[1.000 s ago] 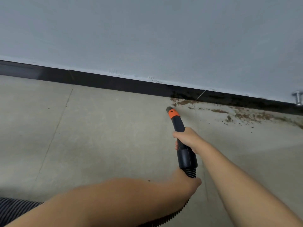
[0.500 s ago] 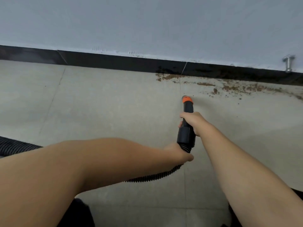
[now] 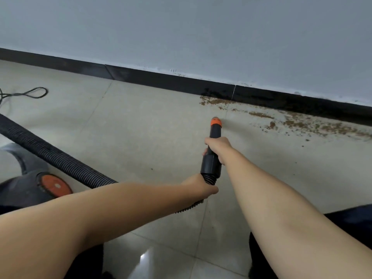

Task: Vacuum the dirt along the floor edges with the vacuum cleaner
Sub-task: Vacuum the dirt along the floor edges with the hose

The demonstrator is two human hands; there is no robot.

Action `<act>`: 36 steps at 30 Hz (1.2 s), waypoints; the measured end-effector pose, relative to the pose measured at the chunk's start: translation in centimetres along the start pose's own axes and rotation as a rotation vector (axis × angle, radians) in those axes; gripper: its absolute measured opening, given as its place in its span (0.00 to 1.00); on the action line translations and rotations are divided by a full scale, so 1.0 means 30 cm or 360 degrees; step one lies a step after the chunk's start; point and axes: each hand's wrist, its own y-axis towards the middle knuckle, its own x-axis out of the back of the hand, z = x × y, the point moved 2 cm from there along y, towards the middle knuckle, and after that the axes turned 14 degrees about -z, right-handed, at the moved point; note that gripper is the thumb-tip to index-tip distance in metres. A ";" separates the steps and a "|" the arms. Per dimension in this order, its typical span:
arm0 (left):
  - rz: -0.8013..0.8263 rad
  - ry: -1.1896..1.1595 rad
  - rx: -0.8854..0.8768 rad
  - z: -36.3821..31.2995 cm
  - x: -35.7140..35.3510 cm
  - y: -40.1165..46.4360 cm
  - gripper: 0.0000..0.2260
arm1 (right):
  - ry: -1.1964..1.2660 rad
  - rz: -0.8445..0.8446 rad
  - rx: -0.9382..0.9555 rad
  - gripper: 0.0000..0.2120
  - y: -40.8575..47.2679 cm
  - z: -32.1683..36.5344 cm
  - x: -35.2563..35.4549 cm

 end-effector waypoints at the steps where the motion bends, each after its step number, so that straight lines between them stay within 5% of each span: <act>1: -0.0030 0.0006 0.0017 -0.003 0.002 -0.005 0.12 | 0.0019 0.0041 0.0005 0.12 0.002 0.002 -0.001; 5: -0.0082 0.0076 0.0037 -0.018 -0.024 -0.021 0.15 | 0.0060 0.0099 0.0000 0.11 0.011 -0.015 0.030; 14: 0.0266 0.0469 -0.0212 -0.069 -0.012 -0.022 0.06 | 0.0362 -0.0281 -0.0218 0.05 0.001 -0.129 0.179; 24: 0.0427 0.0201 -0.0112 0.240 -0.155 -0.290 0.09 | -0.0268 -0.0084 0.0004 0.09 -0.252 -0.354 0.102; 30: 0.0419 0.0197 -0.0160 0.231 -0.141 -0.263 0.10 | -0.0255 -0.0128 0.0029 0.04 -0.261 -0.322 0.099; 36: 0.0251 -0.0042 -0.0089 0.134 -0.057 -0.123 0.07 | -0.0081 -0.0054 0.0044 0.12 -0.149 -0.166 0.029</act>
